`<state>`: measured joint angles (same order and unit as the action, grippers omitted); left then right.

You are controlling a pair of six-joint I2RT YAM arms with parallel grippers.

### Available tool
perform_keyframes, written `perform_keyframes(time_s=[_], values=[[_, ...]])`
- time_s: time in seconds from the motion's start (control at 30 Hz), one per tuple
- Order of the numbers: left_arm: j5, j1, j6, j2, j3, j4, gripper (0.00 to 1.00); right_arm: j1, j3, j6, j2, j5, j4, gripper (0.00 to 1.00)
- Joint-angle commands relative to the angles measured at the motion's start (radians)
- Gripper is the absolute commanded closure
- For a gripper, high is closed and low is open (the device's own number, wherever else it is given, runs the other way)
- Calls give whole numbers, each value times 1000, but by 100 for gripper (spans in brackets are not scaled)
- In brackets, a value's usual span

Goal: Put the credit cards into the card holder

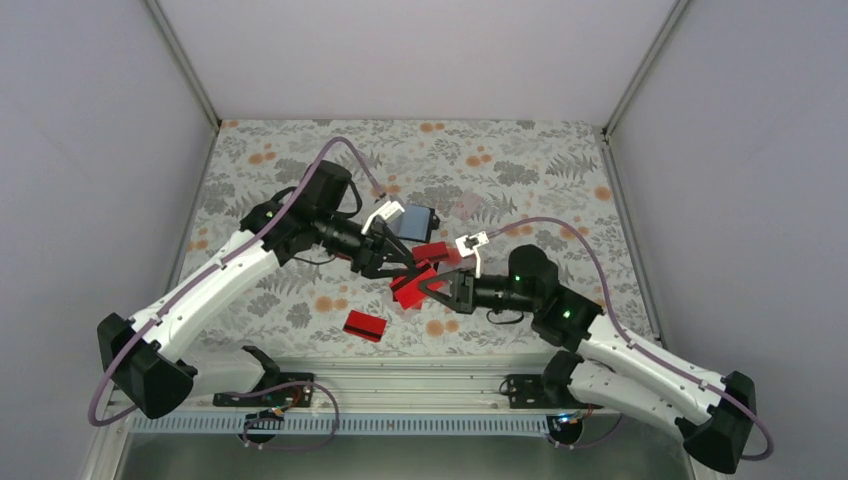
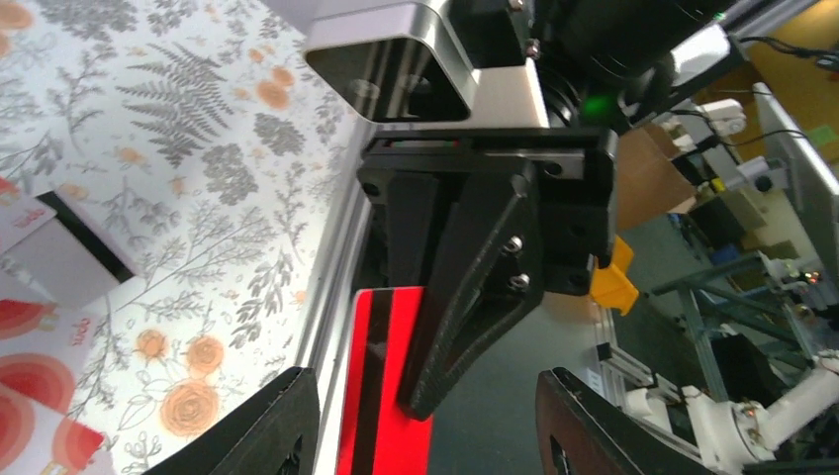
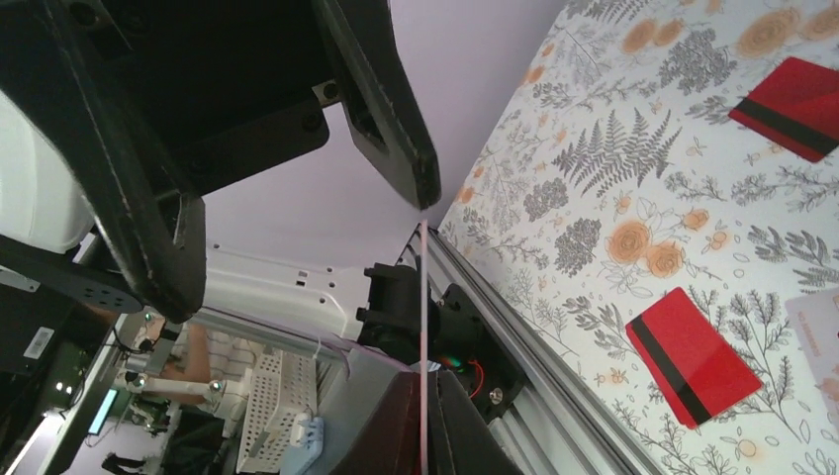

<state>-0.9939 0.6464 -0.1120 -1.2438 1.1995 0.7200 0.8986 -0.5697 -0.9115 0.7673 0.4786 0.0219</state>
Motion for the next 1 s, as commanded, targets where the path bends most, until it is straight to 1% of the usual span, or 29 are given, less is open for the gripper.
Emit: perform_keyframes(time_s=[0.0, 0.1, 0.23, 0.33, 0.43, 0.47, 0.5, 0.53, 0.63, 0.7, 0.8, 0.93, 0.97], values=[[-140, -22, 59, 27, 25, 11, 45, -50, -75, 90, 21, 120, 36, 97], [-143, -27, 89, 24, 13, 47, 48, -88, -99, 106, 43, 188, 20, 97], [-144, -36, 88, 30, -4, 44, 49, -132, -125, 130, 88, 291, 3, 97], [-158, -36, 93, 22, -6, 46, 53, -157, -143, 150, 117, 348, 4, 97], [-130, -42, 115, 11, 6, 75, 54, -176, -164, 154, 138, 380, -12, 97], [-124, -47, 114, 11, 3, 72, 52, -179, -168, 153, 145, 390, -18, 97], [-115, -53, 110, 12, 2, 65, 47, -181, -174, 154, 151, 400, -21, 97], [-94, -57, 105, 7, 2, 63, 44, -182, -178, 155, 158, 408, -23, 97], [-67, -66, 106, -6, 6, 64, 43, -187, -180, 158, 164, 425, -26, 97], [-77, -69, 108, -12, 8, 59, 42, -191, -178, 157, 165, 433, -30, 97], [-118, -69, 113, -15, 2, 53, 48, -196, -177, 154, 171, 446, -43, 97], [-157, -70, 108, -16, -10, 42, 59, -203, -192, 156, 188, 460, -54, 97], [-167, -69, 108, -15, -11, 39, 60, -204, -196, 158, 193, 462, -51, 97]])
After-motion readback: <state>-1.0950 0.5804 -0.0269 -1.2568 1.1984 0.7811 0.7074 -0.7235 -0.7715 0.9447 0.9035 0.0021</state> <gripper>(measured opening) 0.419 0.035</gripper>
